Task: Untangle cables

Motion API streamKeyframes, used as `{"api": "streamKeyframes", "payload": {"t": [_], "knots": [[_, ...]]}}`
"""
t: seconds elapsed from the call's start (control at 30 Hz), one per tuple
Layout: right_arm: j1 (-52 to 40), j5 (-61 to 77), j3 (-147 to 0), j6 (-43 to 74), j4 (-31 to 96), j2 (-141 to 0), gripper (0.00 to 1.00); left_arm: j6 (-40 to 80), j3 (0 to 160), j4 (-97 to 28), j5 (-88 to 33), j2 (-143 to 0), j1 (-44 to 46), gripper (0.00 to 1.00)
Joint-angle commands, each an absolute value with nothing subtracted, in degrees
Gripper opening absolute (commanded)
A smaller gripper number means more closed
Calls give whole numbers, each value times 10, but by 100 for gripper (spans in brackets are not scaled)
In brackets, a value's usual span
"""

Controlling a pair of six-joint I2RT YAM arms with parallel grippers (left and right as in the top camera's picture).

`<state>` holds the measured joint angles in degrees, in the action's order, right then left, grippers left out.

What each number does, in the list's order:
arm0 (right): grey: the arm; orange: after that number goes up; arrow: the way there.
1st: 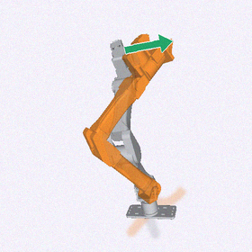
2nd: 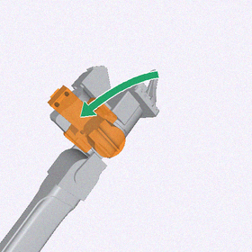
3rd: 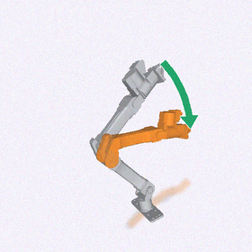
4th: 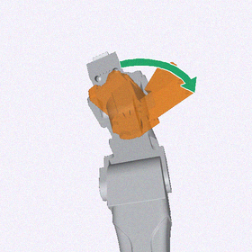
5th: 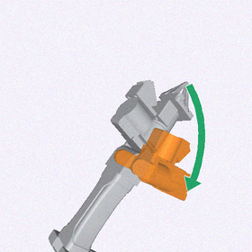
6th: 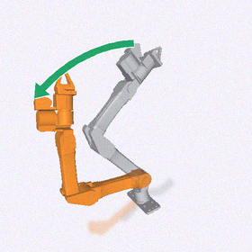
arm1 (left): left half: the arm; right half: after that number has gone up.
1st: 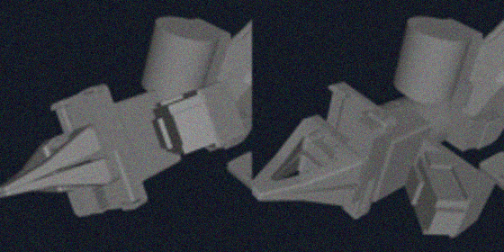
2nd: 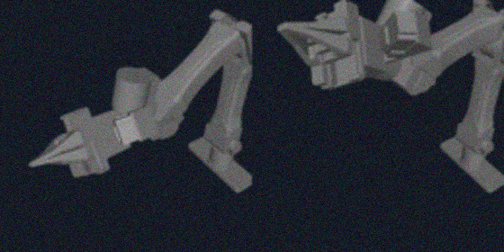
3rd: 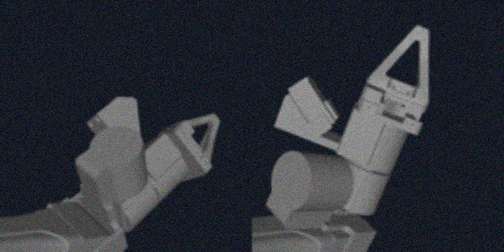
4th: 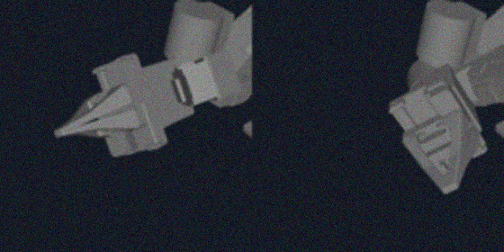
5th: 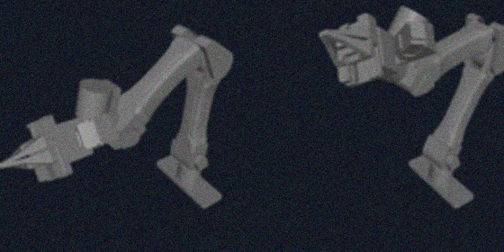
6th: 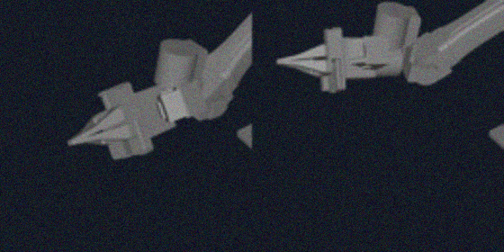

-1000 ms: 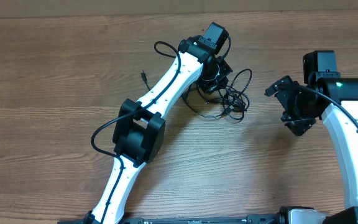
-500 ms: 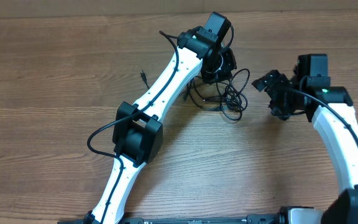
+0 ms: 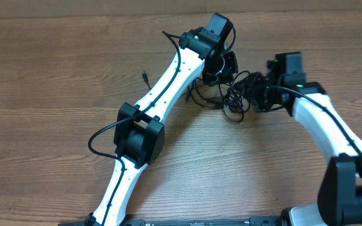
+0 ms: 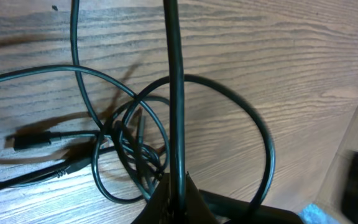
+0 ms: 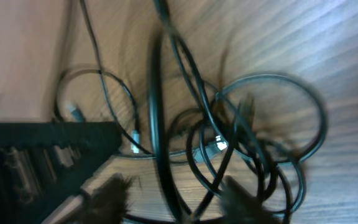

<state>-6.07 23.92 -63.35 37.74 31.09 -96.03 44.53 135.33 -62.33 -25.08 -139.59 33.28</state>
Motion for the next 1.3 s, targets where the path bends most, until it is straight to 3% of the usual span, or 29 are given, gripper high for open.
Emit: {"api": "streamKeyframes", "payload": {"t": [0.0,0.07,0.3,0.7,0.97,1.13,1.17,1.27], "knots": [[-67,221,-633,393,313,-992,17,422,1367,-626,-268,-1367,322,4],[-62,221,-633,403,314,-1002,4,414,1367,-629,-264,-1352,310,4],[-6,155,-633,404,344,-1006,4,385,1367,-630,-245,-1261,234,4],[198,120,-634,404,367,-1006,4,385,1367,-620,-232,-1095,92,4],[305,128,-635,402,381,-1006,4,385,1367,-631,-187,-1064,60,4],[326,229,-635,355,385,-1006,4,385,1367,-640,-187,-1066,72,4],[326,233,-635,354,386,-1006,6,385,1367,-638,-187,-1066,75,4],[324,292,-635,309,393,-1006,40,385,1367,-638,-196,-1066,83,4]]}}
